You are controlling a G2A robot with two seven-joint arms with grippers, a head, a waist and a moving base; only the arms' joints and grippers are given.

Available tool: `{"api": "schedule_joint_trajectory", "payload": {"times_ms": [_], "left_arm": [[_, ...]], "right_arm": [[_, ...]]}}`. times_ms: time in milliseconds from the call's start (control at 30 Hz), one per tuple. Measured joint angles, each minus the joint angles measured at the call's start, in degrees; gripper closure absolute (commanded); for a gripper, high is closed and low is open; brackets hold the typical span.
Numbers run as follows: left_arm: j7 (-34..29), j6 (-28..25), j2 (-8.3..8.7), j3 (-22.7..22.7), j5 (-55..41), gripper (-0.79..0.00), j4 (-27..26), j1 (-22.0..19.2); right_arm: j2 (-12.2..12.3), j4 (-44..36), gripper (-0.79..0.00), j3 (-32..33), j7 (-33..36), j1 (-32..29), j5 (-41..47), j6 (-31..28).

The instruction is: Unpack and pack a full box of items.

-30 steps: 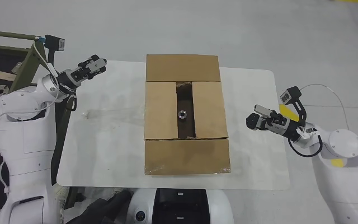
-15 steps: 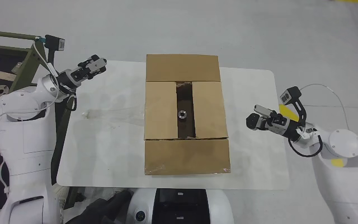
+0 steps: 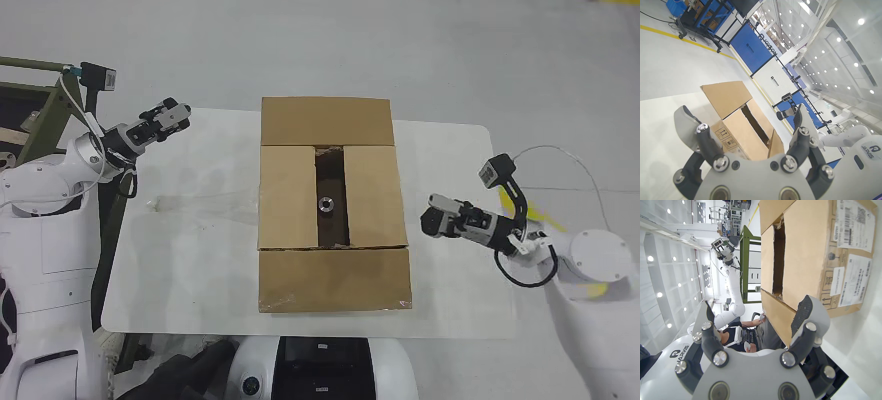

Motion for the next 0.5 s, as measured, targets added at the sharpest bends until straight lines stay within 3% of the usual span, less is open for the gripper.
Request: {"api": "schedule_joint_trajectory", "payload": {"times_ms": [233,500], "left_arm": [[0.0,0.0,0.0,0.0,0.0,-0.785,0.0,0.0],[0.0,0.0,0.0,0.0,0.0,-0.785,0.0,0.0]], "right_arm": [[-0.8,-2.8,-0.785,-8.7,-2.6,4.4,-2.5,5.1],[-2.4,0.2,-0.785,-19.7,-5.3,11.9,-4.9,7.9]]}}
